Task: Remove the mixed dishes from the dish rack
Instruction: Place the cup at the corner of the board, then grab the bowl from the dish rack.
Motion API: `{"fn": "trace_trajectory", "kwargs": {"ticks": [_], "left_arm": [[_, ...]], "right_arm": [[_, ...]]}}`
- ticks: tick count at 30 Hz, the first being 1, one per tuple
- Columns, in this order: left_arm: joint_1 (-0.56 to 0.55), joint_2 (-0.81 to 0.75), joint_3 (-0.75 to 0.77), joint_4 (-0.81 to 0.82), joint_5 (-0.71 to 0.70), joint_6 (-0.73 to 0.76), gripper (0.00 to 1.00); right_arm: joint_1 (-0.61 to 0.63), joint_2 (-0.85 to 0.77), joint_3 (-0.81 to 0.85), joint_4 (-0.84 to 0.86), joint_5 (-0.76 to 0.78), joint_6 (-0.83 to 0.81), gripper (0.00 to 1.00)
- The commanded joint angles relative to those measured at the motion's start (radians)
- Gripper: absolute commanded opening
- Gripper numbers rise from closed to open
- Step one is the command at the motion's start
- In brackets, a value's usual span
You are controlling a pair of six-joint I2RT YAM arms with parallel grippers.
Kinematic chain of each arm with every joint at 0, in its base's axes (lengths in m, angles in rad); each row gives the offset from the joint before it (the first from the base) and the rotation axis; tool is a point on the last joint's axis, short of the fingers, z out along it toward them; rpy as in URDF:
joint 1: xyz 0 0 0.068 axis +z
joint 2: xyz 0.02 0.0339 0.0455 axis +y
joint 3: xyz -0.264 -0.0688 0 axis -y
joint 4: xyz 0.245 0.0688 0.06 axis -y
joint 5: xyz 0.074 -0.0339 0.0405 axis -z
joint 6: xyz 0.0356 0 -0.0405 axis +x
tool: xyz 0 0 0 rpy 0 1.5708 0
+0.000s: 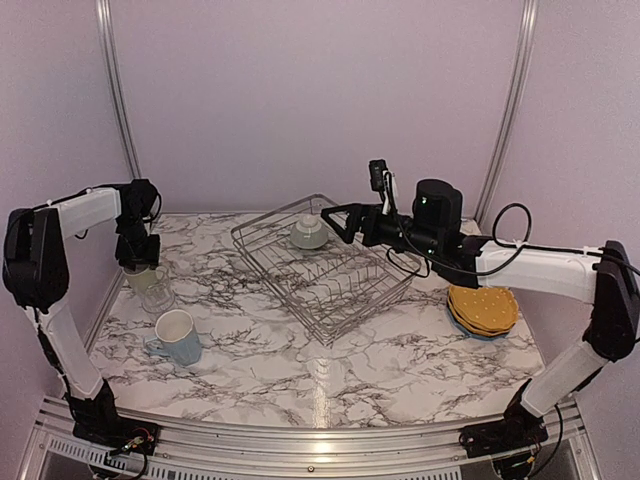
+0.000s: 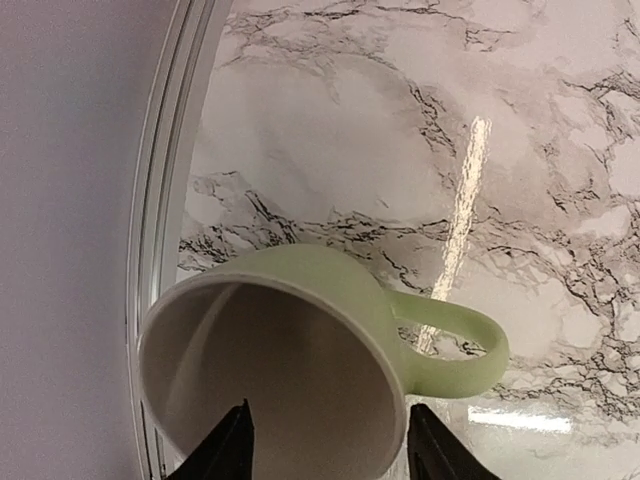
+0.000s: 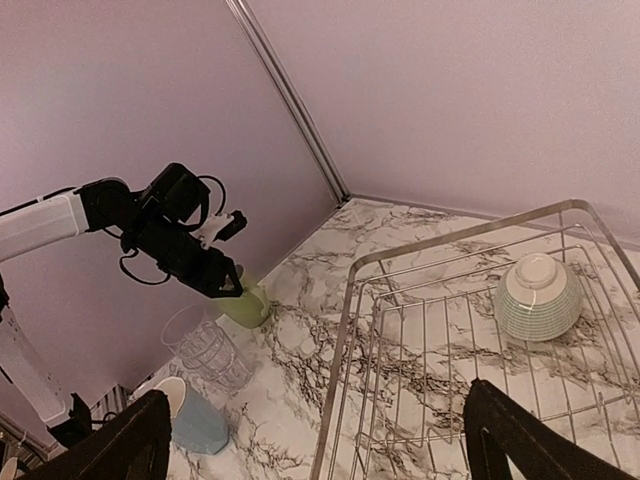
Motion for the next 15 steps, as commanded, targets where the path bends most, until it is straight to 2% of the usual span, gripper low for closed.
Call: {"fn": "trace_trajectory", "kwargs": {"ticks": [1,10,15], "left_arm": [[0.007,-0.067,0.048,-0.029,-0.027,-0.001,0.56],[0.003,-0.157,0.230,-0.072,-0.021,-0.003,0.74],[-0.030,-0.227,0.337,-0.076,0.077,-0.006,0.93]], "right_arm": [[0.012,0.021,0.042,-0.038,0.015,-0.018,0.99],[0.015,0.058,0.086,-0.111,0.043,-0.044,0.99],[0.017,0.090,0.144,-0.203,0.118,-0.093,0.98]]}}
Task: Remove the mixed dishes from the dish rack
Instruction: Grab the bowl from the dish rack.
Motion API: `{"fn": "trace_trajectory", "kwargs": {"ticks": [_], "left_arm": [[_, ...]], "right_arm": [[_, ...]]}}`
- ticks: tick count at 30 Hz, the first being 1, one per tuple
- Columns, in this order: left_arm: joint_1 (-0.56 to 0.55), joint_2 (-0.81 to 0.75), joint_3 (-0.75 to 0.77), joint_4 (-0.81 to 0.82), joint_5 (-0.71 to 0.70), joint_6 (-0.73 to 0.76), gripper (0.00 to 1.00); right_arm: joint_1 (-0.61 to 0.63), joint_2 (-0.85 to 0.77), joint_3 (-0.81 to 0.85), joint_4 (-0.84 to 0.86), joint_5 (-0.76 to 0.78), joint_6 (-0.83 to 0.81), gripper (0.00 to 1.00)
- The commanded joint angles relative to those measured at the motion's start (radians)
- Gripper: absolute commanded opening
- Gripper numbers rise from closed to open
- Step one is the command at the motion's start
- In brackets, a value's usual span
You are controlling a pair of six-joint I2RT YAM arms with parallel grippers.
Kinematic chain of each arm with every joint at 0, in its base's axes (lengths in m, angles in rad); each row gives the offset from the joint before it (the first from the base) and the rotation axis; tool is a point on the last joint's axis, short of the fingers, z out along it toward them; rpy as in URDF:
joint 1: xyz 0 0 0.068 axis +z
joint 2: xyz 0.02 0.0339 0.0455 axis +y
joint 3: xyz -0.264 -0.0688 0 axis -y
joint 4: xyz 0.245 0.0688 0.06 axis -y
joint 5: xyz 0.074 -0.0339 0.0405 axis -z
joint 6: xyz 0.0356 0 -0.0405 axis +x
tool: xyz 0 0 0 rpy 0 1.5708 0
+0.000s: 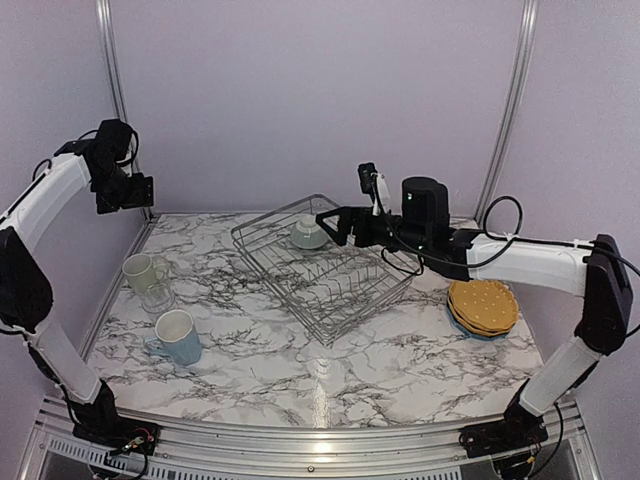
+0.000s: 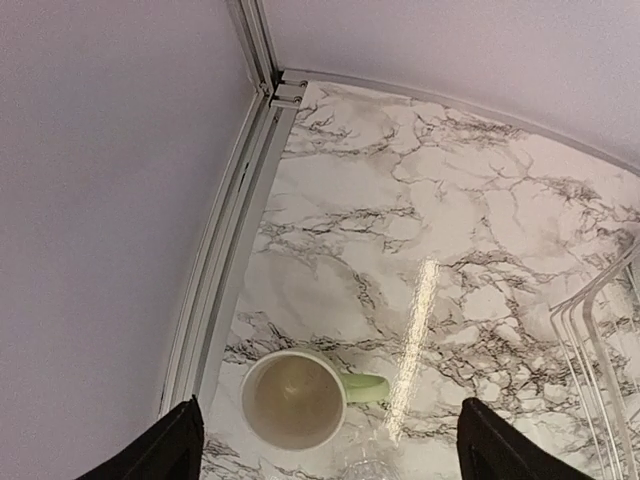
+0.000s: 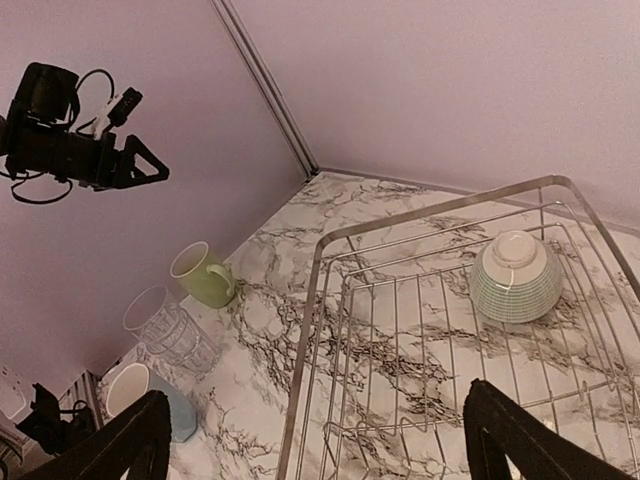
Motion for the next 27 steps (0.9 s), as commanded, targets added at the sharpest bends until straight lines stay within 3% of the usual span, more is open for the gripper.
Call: {"fn": "trace_trajectory", "kwargs": {"ticks": [1,7,13,21,27], "left_arm": [[-0.036,-0.089,0.086,-0.036,0.092,-0.003,0.95],[-0.167,-0.167,0.095,0.052,0.188,-0.041,0.99],[-0.311,-0.250,-0.013,0.269,0.362,-0.082,0.99],[-0.358,-0.309,-0.245,0.481,0.503,-0.188,0.99],[-0.420,-0.314,-0.360,0.523,0.497,-0.255,0.99]], "right_arm": [[0.012,0.040,0.091,-0.116,0.090,-0.062,0.98],[0.011,0.116,0.207,-0.242,0.179,-0.126,0.98],[0.012,0.244,0.381,-0.396,0.302,-0.201,0.99],[-0.019,0.477,0.652,-0.524,0.306,-0.204,0.99],[-0.055,0.638,0.820,-0.567,0.299,-0.207,0.98]]}}
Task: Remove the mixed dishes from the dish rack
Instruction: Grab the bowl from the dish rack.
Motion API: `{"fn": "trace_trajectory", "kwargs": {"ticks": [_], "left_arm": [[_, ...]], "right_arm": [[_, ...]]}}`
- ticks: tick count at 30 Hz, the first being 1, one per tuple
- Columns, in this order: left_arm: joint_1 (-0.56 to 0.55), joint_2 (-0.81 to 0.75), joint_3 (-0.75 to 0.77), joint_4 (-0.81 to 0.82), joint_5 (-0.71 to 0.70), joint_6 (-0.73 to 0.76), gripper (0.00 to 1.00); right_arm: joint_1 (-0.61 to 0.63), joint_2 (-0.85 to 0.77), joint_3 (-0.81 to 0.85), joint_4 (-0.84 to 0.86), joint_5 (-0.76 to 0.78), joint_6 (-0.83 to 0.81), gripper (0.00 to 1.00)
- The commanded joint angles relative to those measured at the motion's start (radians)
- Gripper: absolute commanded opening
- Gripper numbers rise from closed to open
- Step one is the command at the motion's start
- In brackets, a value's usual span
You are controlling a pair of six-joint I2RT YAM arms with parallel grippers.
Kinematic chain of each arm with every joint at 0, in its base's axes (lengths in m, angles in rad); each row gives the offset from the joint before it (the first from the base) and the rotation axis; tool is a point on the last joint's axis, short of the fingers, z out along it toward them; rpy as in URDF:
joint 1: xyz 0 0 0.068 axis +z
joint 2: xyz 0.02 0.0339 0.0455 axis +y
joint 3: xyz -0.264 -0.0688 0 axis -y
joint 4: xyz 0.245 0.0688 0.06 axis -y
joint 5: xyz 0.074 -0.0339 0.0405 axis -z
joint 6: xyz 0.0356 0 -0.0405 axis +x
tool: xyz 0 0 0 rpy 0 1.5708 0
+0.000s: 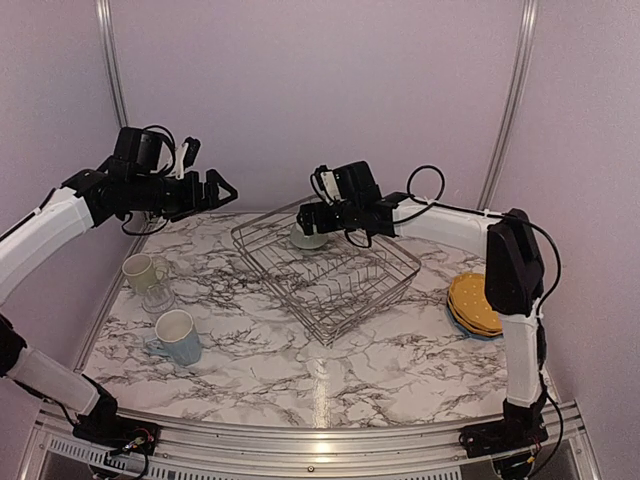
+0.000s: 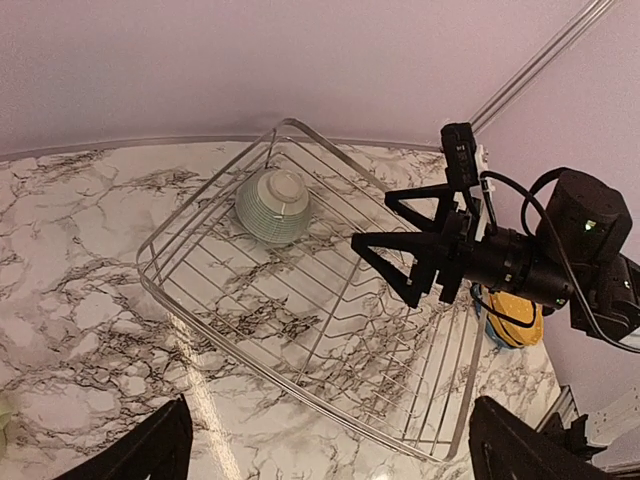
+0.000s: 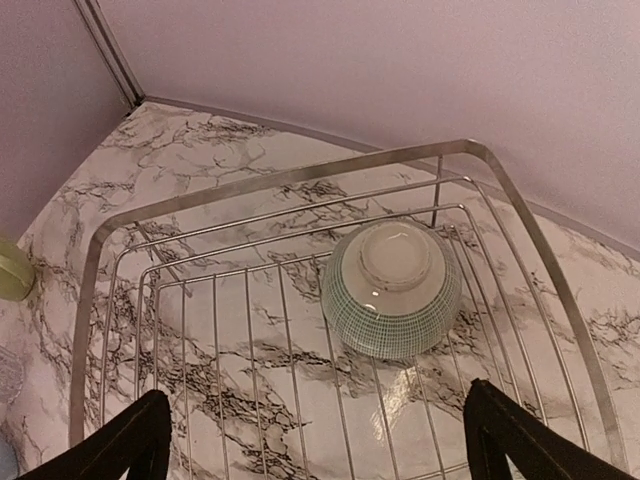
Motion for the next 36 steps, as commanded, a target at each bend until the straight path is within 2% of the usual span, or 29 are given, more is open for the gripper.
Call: {"fn": "trace_trajectory", "kwargs": {"ticks": [1,6,12,20,25,28,31,36], "left_arm": [[-0.054,-0.029,-0.087,0.110,0.026,-0.080,0.99],[-0.138,-0.027,-0.192,0.209,-0.002,-0.152,0.99],[-0.210,0.003,-0.220,0.212,-0.042,-0.171,0.99],[-0.228,-0.029,-0.282,0.229,-0.068,-0.205,0.98],[-0.228,-0.041,-0.268,0.206,-0.093,-0.192,0.98],[-0.228,-0.042,-0.260,0.199,-0.095,-0.189,0.98],[-0.228,-0.044,-0.260,0.199,-0.096,-0.187,0.98],[-0.228,-0.043,-0.257,0.195,-0.097,-0.182,0.98]], "right_arm": [[-0.032,0.106,0.139,-0.079,0.019,-0.018,0.98],[-0.053,0.229,0.278,-0.097,0.027,-0.044,0.98],[-0.081,0.356,0.415,-0.076,-0.024,-0.076,0.99],[-0.096,0.479,0.544,-0.015,-0.042,-0.141,0.98],[-0.098,0.530,0.583,0.039,-0.049,-0.160,0.98],[-0.097,0.557,0.602,0.056,-0.046,-0.163,0.95],[-0.099,0.579,0.619,0.069,-0.029,-0.168,0.86],[-0.099,0.614,0.649,0.067,-0.029,-0.180,0.77]]}}
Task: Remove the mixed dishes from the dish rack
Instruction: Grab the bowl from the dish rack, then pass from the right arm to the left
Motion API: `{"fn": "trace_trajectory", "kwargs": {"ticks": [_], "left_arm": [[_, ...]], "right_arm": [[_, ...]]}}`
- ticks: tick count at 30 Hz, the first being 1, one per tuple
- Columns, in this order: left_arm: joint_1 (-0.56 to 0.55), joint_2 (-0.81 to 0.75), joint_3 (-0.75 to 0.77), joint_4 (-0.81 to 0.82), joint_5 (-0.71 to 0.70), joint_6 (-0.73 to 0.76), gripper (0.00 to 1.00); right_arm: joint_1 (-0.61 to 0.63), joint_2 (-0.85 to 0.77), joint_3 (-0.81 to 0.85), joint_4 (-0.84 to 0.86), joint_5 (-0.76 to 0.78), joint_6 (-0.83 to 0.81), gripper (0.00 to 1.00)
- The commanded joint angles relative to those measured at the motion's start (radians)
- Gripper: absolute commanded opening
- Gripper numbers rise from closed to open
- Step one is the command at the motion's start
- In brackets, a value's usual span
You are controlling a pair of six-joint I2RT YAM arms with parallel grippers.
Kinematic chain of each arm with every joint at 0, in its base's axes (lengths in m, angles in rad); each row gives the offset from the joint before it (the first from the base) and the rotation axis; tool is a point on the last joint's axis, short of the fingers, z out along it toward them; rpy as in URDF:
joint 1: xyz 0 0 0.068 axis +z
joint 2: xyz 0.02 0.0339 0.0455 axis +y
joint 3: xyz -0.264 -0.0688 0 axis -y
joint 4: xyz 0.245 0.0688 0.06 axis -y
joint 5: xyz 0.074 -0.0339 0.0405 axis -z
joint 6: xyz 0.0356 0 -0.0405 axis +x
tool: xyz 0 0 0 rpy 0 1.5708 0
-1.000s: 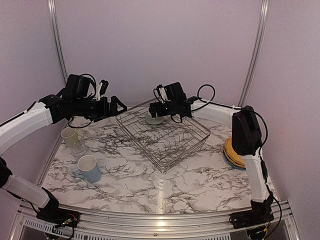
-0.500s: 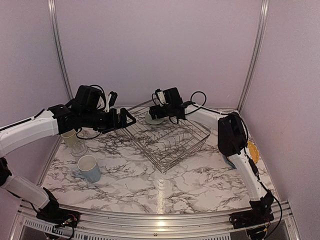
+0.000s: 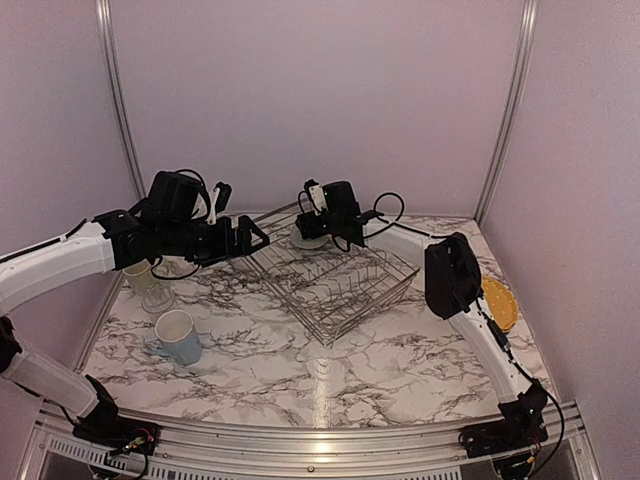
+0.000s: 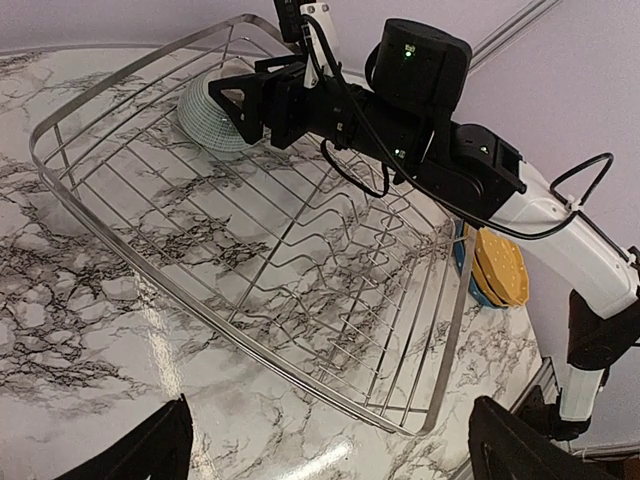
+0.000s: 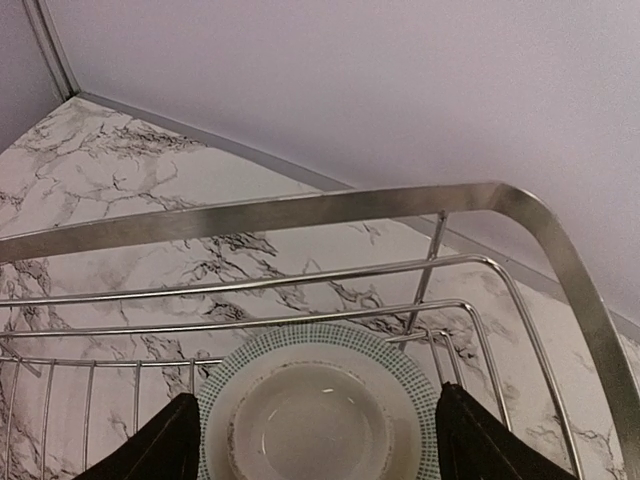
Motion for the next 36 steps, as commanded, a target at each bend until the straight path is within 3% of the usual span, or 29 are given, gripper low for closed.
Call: {"fn": "trace_trajectory", "kwargs": {"ticks": [1,9,20,36], "left_arm": [[-0.004,-0.023,0.019,-0.011,-0.014,0.013,0.98],[-0.004,-0.029,0.012,-0.012,-0.018,0.013,0.98],[-0.004,-0.036,-0.003,-0.014,-0.020,0.007,0.98],[-0.004,-0.061,-0.034,-0.002,-0.016,-0.015,0.98]], "right_arm": [[-0.006,0.043,0.054,0.024,0.013,-0.024,0.77],[-0.006,0.071,0.063,0.036,0.019,-0.046,0.68],[-0.006,0.027,0.044,0.027,-0.007,-0.042,0.35],[0.020,-0.170,-0.128,0.103,-0.050,0.073,0.24]]}}
